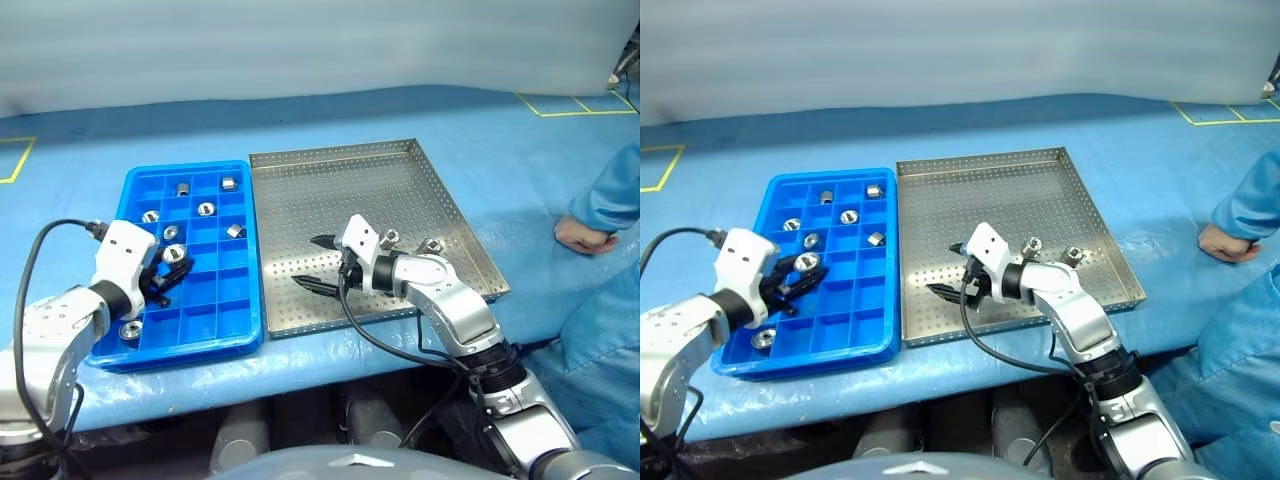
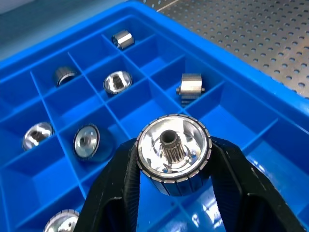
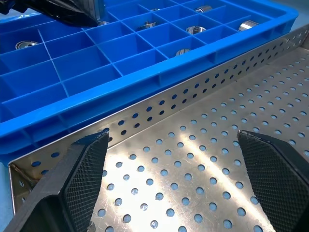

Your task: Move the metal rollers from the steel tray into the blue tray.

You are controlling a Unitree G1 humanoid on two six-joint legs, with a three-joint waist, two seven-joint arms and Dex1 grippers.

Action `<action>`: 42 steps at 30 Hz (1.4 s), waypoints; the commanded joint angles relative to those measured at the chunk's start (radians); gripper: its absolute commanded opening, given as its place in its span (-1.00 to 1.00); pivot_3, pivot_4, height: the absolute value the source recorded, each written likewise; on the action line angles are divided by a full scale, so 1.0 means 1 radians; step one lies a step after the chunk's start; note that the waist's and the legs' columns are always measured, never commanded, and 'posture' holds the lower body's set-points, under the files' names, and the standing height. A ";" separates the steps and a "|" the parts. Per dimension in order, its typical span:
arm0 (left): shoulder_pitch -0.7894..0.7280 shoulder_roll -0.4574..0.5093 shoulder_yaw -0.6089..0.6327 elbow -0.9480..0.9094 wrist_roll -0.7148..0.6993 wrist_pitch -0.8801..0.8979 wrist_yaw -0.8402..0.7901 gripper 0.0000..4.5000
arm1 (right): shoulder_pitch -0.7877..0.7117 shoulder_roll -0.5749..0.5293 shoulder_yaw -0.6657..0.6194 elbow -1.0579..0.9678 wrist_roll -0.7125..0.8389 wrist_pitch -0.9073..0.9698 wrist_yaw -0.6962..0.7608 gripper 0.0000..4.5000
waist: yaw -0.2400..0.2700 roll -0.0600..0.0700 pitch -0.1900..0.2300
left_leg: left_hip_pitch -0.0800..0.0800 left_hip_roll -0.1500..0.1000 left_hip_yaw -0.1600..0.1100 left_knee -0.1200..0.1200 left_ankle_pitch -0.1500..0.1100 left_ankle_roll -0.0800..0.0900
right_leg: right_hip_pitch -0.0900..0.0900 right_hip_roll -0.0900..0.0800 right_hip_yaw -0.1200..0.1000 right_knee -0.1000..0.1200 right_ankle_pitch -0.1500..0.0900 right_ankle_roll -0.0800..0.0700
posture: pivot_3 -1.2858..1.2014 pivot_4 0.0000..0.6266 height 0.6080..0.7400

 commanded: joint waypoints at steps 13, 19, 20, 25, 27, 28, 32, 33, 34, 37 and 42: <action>-0.029 -0.043 0.013 0.002 -0.030 -0.045 0.069 0.52 | 0.003 -0.013 -0.039 -0.056 -0.019 -0.007 -0.053 1.00 | 0.011 0.000 0.000 | 0.001 -0.001 0.004 0.000 0.000 0.000 | 0.000 0.001 0.000 0.000 0.000 0.000 | 0.02 -0.52 1.00; -0.076 -0.109 0.047 -0.027 -0.156 -0.096 0.039 0.52 | 0.011 -0.018 -0.086 -0.052 -0.058 0.013 -0.155 1.00 | 0.014 0.000 0.000 | 0.001 -0.001 0.004 0.000 0.000 0.000 | 0.000 0.001 0.000 0.000 0.000 0.000 | 0.01 -0.52 1.00; -0.091 -0.132 0.046 -0.038 -0.194 -0.102 0.032 0.52 | 0.007 -0.015 -0.102 -0.044 -0.074 0.022 -0.192 1.00 | 0.014 0.000 0.000 | 0.001 -0.001 0.004 0.001 0.000 0.000 | 0.000 0.001 0.000 0.000 0.000 0.000 | 0.01 -0.52 1.00; -0.120 -0.168 -0.101 -0.069 -0.212 -0.138 0.011 0.52 | -0.010 0.012 -0.166 -0.004 -0.121 0.121 -0.346 1.00 | 0.010 -0.001 -0.001 | 0.001 -0.002 0.005 0.001 0.000 0.000 | 0.000 0.000 0.001 0.000 0.001 0.000 | 0.00 -0.52 1.00; -0.133 -0.187 -0.194 -0.043 -0.170 -0.195 0.007 0.52 | -0.012 0.012 -0.166 0.003 -0.139 0.161 -0.374 1.00 | 0.007 -0.001 -0.001 | 0.001 -0.002 0.004 0.001 0.000 0.000 | 0.000 0.001 0.002 0.000 0.001 0.000 | 0.00 -0.52 1.00; -0.142 -0.185 -0.252 -0.032 -0.139 -0.212 0.005 0.52 | -0.011 0.011 -0.165 -0.001 -0.140 0.178 -0.377 1.00 | 0.006 -0.001 -0.001 | 0.001 -0.002 0.005 0.000 0.000 0.000 | 0.000 0.001 0.002 0.000 0.001 0.000 | -0.01 -0.52 1.00; -0.176 -0.197 -0.361 0.000 -0.122 -0.224 -0.004 0.52 | 0.002 0.008 -0.157 -0.027 -0.140 0.208 -0.374 1.00 | -0.005 0.000 -0.001 | 0.001 -0.002 0.004 0.000 0.000 0.000 | 0.000 0.002 0.002 0.000 0.001 0.000 | -0.02 -0.52 1.00; -0.181 -0.200 -0.371 0.006 -0.122 -0.228 -0.003 0.52 | 0.005 0.009 -0.157 -0.030 -0.142 0.209 -0.376 1.00 | -0.009 0.000 -0.001 | 0.001 -0.002 0.004 0.000 0.000 0.000 | 0.000 0.002 0.002 0.000 0.001 0.000 | -0.03 -0.52 1.00; -0.188 -0.204 -0.383 0.013 -0.124 -0.228 -0.004 0.52 | 0.005 0.010 -0.159 -0.026 -0.150 0.207 -0.387 1.00 | -0.013 0.000 -0.001 | 0.001 -0.002 0.004 0.001 0.000 0.000 | 0.000 0.002 0.002 0.000 0.001 0.000 | -0.03 -0.52 1.00; -0.198 -0.201 -0.433 0.020 -0.115 -0.227 -0.016 0.52 | -0.002 0.009 -0.166 0.003 -0.188 0.205 -0.435 1.00 | -0.024 0.000 -0.001 | 0.001 -0.002 0.004 0.001 0.000 0.000 | 0.000 0.002 0.003 0.000 0.001 0.001 | -0.03 -0.52 1.00; -0.192 -0.200 -0.509 0.036 -0.070 -0.244 -0.012 0.52 | -0.033 0.028 -0.172 0.095 -0.237 0.205 -0.512 1.00 | -0.030 0.000 -0.001 | 0.001 -0.002 0.004 0.000 0.000 0.000 | 0.000 0.002 0.003 0.000 0.001 0.001 | -0.04 -0.52 1.00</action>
